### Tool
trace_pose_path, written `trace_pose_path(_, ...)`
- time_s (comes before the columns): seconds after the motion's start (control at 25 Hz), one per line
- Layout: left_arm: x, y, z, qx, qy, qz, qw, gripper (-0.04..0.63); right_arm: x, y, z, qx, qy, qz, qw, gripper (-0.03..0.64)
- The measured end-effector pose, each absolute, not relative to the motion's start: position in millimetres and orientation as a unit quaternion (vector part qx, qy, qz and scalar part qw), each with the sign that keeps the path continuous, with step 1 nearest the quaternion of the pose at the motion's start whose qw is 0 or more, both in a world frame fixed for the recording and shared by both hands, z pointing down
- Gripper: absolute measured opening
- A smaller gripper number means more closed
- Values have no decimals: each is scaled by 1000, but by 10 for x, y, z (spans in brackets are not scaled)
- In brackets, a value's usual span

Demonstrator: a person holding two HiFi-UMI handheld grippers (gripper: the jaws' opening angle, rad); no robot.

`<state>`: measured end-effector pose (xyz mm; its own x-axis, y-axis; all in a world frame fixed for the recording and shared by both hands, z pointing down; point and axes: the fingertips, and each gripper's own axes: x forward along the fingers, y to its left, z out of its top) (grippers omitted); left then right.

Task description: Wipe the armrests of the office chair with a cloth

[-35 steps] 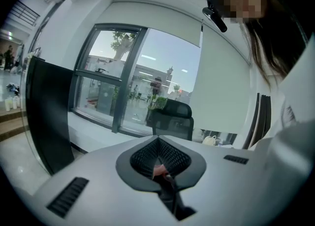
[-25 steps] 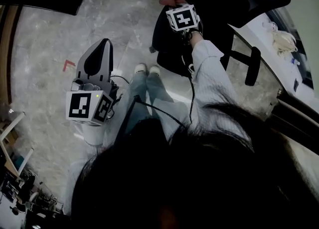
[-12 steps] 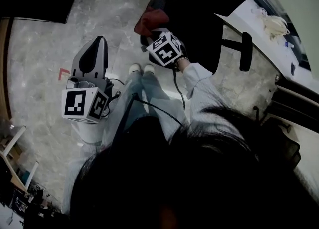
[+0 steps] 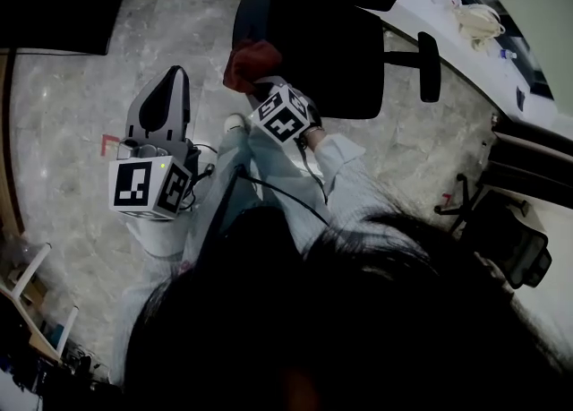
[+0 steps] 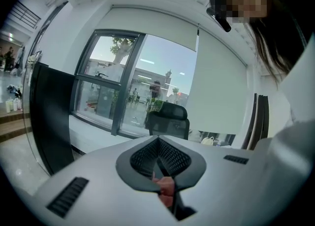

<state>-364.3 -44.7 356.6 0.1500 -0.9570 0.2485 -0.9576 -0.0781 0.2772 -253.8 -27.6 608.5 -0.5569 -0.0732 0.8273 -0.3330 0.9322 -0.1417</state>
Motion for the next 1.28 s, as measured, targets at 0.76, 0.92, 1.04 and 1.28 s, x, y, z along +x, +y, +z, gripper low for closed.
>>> trace_pose_path(0.76, -4580, 267, 3864, 634, -743, 22, 215, 3, -3010, -2359, 6305, 228, -839, 149, 472, 28)
trace_pose_path(0.92, -4646, 179, 3886, 635, -741, 23, 216, 3, -3086, -2447, 6360, 227, -832, 155, 482, 28)
trace_pose_path(1.04, -4599, 81, 3866, 644, -733, 23, 216, 3, -3065, -2260, 6318, 218, -836, 166, 475, 28)
trace_pose_path(1.28, -4305, -152, 3692, 680, -708, 13, 193, 3, -2898, -1260, 6206, 150, -857, 167, 465, 28)
